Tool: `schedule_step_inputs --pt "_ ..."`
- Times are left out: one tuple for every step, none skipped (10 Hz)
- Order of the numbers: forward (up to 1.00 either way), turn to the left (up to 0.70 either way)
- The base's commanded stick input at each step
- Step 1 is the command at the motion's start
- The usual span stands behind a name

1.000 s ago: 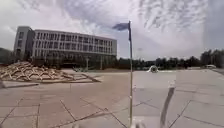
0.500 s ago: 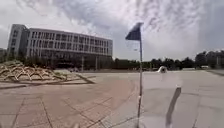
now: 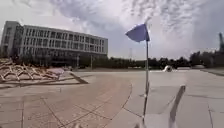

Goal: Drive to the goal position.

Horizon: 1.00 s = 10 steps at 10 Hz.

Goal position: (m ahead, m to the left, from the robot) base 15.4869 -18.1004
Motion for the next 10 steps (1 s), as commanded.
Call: schedule_step_inputs --pt "0.70 -0.14" --pt "0.70 -0.14" --pt "0.70 -0.14" --pt "0.70 -0.14" --pt "0.70 -0.14" --pt "0.70 -0.14" --pt "0.70 -0.14" --pt "0.70 -0.14" --pt "0.70 -0.14" --pt "0.70 -0.14"
